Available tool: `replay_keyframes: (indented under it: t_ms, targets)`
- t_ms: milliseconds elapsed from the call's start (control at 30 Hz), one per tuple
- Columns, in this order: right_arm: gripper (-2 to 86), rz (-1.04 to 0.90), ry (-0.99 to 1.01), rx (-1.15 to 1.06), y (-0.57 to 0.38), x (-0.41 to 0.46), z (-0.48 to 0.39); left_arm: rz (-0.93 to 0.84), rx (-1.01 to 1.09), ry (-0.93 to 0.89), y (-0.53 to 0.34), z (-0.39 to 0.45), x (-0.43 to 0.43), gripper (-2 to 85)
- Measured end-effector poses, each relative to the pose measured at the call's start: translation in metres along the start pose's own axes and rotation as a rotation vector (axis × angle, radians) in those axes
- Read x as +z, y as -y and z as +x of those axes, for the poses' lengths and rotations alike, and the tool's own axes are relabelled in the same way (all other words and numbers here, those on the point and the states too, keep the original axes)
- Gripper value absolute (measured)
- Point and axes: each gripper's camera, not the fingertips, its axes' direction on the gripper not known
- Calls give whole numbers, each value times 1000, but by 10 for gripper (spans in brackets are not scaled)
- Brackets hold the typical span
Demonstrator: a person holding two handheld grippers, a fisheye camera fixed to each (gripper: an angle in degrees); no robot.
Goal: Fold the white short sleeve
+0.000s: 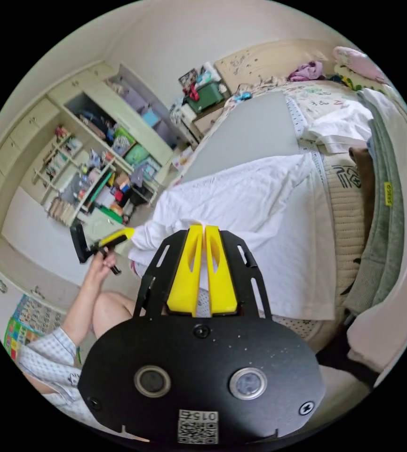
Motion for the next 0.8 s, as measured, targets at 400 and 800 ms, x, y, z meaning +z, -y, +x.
replay_keyframes:
  t_ms: [400, 800]
  targets:
    - [1, 62, 61, -38, 3, -19, -16, 178, 52, -1, -20, 1, -34, -1]
    - [-1, 20, -150, -277, 151, 39, -33, 103, 143, -12, 128, -52, -2, -1]
